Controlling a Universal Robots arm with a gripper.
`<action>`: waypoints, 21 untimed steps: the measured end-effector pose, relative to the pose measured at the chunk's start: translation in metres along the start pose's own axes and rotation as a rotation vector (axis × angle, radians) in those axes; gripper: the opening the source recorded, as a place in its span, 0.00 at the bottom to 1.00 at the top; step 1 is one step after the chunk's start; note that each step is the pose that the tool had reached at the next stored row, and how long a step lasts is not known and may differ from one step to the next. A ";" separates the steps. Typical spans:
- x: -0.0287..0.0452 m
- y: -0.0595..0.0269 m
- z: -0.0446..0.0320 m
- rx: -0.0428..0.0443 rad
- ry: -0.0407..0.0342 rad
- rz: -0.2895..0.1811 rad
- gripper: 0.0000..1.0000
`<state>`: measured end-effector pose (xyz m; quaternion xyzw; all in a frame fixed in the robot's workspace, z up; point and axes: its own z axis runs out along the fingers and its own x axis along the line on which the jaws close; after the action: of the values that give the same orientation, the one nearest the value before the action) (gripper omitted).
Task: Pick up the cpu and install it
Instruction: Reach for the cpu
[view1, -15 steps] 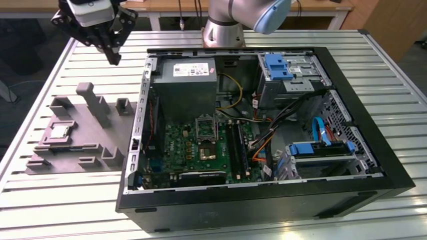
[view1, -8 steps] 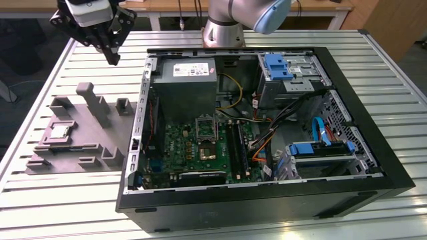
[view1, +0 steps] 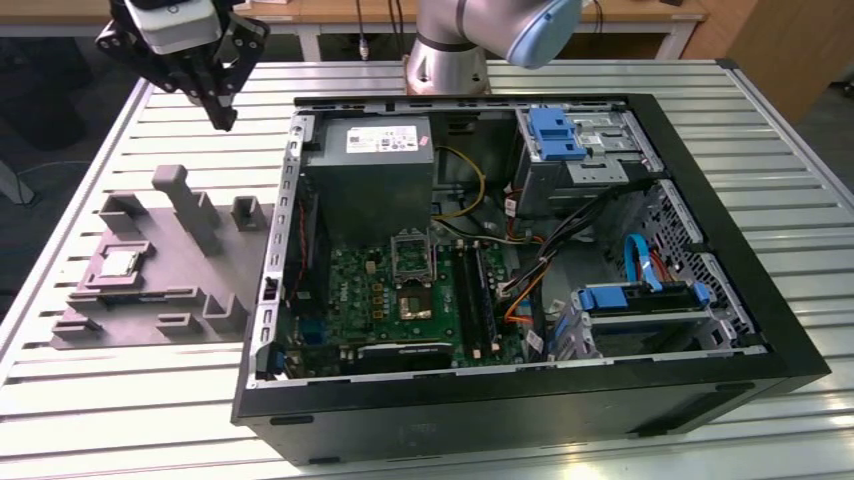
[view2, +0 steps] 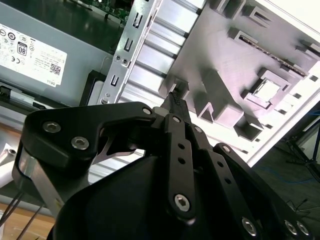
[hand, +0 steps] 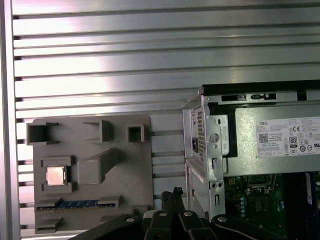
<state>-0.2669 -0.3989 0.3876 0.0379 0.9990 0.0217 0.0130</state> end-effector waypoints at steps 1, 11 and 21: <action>0.0018 -0.0001 0.0001 -0.0001 0.0000 0.000 0.11; 0.0265 -0.0020 0.0006 0.0000 0.0005 0.000 0.11; 0.0366 -0.0028 0.0009 0.0000 0.0011 0.000 0.11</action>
<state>-0.3036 -0.3989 0.3857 0.0379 0.9990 0.0217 0.0125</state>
